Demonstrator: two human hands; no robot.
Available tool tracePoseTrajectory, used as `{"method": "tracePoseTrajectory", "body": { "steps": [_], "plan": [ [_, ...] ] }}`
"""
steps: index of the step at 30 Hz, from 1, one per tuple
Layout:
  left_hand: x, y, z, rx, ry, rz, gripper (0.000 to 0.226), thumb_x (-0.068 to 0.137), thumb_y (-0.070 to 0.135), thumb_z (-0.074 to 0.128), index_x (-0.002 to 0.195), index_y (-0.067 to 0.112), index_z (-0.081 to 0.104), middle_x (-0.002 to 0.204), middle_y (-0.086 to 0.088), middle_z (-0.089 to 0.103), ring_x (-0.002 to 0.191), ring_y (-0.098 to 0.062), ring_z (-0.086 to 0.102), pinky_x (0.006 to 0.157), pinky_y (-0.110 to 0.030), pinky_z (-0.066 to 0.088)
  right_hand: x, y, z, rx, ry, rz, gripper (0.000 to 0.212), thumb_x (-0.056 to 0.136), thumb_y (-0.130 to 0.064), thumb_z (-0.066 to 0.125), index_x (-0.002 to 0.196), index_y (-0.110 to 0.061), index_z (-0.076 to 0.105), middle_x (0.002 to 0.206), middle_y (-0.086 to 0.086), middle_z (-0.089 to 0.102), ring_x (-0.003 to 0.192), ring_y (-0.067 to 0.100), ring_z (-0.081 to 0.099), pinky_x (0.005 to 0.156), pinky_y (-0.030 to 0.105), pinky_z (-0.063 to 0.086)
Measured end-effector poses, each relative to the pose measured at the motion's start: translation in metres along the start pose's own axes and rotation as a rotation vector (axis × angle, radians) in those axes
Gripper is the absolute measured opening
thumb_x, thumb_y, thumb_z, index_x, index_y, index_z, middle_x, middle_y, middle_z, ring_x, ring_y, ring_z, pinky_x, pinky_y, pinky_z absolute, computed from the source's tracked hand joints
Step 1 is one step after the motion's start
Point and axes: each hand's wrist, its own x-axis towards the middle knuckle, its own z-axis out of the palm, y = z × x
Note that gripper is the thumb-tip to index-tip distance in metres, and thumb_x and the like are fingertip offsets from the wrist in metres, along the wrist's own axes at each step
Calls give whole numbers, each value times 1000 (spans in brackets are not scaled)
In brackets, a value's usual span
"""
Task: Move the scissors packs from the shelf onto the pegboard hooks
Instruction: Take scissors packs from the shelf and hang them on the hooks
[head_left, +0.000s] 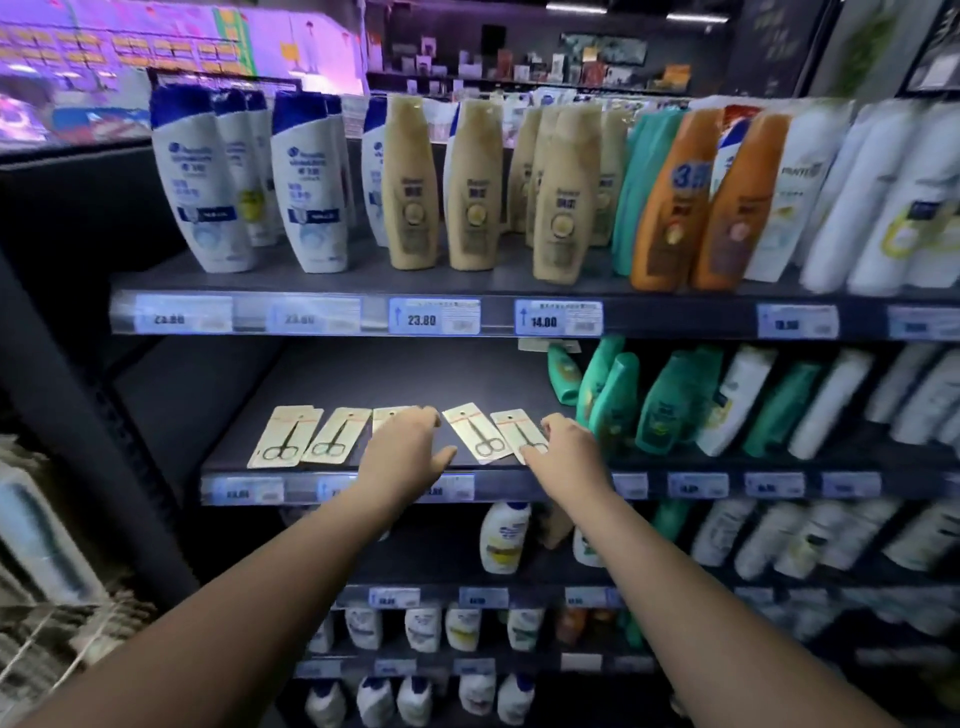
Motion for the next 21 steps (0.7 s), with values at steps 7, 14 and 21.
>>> {"method": "tracePoseTrajectory", "body": {
  "steps": [7,14,21],
  "plan": [
    [41,28,49,-27,-56,-128,49,85,53,67,106,9,63,109,-13,69,107,-32,63,85,-39,48,28,15,18,-75,-57,46,40,88,-37,67,112,-6,61,118,16,65,110,35,63,88,39,52],
    [72,27,63,-47,-119,-186,50,78,50,75,105,9,65,111,-12,70,108,-32,64,85,-39,50,47,24,29,-105,-40,66,40,89,-37,67,114,-6,60,117,16,65,109,35,63,85,39,53],
    [79,14,66,-76,-96,-225,42,84,41,70,104,5,62,108,-16,70,105,-36,63,78,-39,46,57,19,37,-141,-28,77,41,88,-33,68,115,-4,59,120,17,65,111,36,62,89,40,52]
  ]
}}
